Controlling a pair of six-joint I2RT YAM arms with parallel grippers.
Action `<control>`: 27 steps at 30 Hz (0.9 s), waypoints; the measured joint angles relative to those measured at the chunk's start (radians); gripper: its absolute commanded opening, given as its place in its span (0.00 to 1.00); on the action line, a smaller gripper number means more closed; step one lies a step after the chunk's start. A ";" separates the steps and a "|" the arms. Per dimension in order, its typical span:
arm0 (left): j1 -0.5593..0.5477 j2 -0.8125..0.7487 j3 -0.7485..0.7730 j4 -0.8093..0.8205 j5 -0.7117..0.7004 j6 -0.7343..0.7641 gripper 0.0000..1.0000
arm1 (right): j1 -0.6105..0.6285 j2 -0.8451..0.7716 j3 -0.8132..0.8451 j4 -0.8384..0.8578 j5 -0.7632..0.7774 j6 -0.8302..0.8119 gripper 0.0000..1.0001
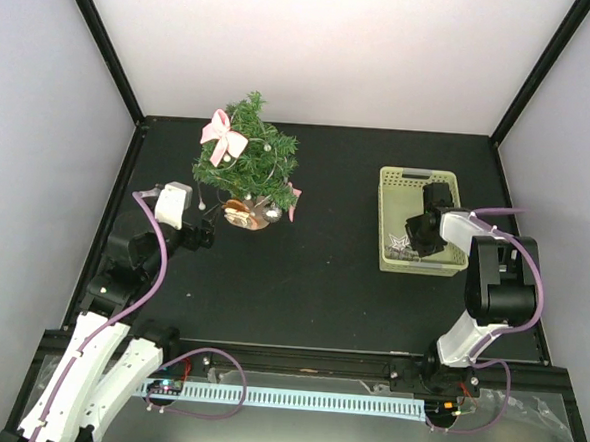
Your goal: Decorate the small christmas tree
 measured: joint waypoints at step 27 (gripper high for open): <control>-0.003 0.016 0.019 0.027 0.056 -0.032 0.86 | 0.053 -0.336 0.089 0.084 0.179 -0.483 0.08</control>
